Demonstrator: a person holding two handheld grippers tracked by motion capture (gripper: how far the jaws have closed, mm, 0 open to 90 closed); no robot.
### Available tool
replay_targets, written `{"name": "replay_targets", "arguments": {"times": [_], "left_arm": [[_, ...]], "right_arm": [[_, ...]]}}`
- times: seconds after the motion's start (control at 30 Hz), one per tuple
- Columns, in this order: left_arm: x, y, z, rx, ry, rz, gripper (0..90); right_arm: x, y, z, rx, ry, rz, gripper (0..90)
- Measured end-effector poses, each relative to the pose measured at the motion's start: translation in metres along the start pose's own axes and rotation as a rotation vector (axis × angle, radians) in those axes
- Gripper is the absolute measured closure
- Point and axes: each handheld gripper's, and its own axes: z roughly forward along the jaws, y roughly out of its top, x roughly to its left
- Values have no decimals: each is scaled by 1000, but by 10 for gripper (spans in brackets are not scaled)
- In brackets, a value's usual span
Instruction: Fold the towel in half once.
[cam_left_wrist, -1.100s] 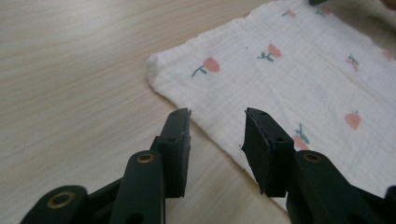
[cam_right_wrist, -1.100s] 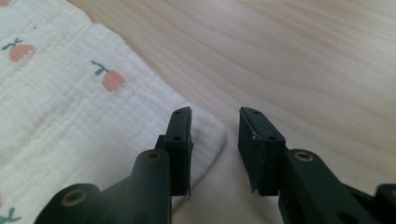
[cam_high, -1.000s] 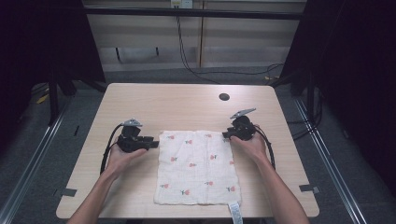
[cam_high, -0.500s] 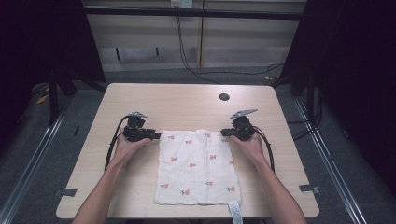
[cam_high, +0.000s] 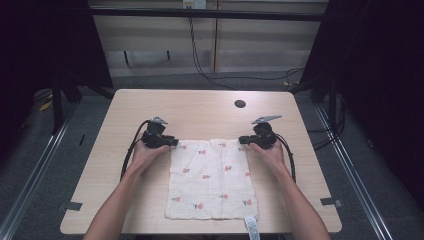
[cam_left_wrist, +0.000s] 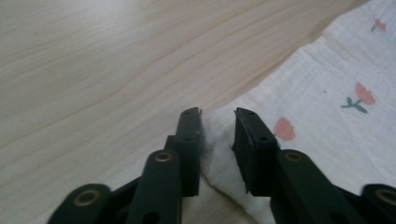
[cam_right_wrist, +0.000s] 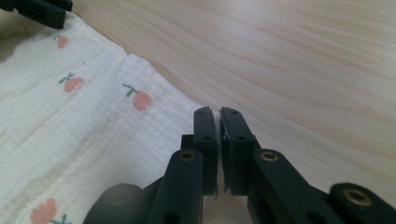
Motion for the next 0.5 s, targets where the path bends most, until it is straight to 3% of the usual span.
{"name": "replay_targets", "arguments": {"times": [0.07, 0.1, 0.17, 0.37, 0.43, 0.5], "left_arm": [[-2, 1, 0, 18, 12, 18, 816], [-3, 1, 0, 17, 15, 21, 816], [-1, -2, -3, -16, 26, -12, 875], [-1, -5, -9, -33, -1, -23, 879], [0, -2, -18, -86, -49, -44, 880], [-2, 0, -21, -93, -56, -39, 879]], "right_arm": [[-1, 0, -1, -7, 6, 5, 862], [-1, -1, -2, -7, 8, 5, 862], [-1, -1, -3, -7, 9, 4, 862], [0, 1, -7, -22, 23, -2, 862], [1, 3, -10, -26, 34, 2, 862], [-1, 3, -13, -40, 40, 12, 862]]}}
